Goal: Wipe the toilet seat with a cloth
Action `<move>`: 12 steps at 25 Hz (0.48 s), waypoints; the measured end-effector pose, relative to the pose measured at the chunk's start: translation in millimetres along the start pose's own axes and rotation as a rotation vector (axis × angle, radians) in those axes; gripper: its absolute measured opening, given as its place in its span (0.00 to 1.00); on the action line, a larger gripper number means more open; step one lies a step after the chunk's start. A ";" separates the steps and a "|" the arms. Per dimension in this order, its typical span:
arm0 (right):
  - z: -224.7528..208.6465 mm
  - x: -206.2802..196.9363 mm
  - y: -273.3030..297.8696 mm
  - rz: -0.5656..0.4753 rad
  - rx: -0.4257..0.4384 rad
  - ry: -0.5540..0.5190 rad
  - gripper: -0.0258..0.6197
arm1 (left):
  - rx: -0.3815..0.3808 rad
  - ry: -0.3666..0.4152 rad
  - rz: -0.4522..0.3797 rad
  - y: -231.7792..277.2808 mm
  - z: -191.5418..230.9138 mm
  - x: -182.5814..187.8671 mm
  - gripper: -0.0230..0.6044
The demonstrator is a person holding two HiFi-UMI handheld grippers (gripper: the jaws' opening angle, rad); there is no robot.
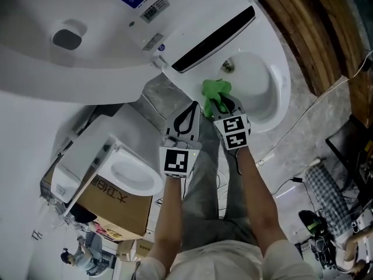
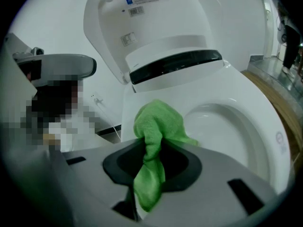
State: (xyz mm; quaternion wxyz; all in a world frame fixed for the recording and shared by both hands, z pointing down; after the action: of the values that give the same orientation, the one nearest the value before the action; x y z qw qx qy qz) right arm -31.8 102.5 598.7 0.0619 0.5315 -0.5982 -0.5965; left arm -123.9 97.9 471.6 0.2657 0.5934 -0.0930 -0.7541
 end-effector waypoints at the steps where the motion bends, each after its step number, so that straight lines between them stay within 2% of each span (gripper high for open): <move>1: 1.3 -2.9 2.1 0.008 0.004 -0.004 0.19 | -0.001 0.000 0.002 -0.1 -0.1 -0.9 0.06; 12: 5.0 -4.1 2.5 -0.048 0.008 -0.013 0.19 | 0.025 0.009 0.036 -8.7 -6.3 -17.2 0.06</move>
State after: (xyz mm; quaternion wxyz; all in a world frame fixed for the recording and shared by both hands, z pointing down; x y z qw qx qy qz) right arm -35.0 108.0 601.6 0.0415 0.5422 -0.5880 -0.5988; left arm -117.8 115.1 480.5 0.2722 0.5984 -0.1121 -0.7451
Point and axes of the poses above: the fingertips, and each gripper's own axes: y forward along the fingers, z to its left, x out of its top, the point moved 2 cm from there along -y, backward along the fingers, and after that the axes turned 6 degrees about -z, right-handed, at the moved point
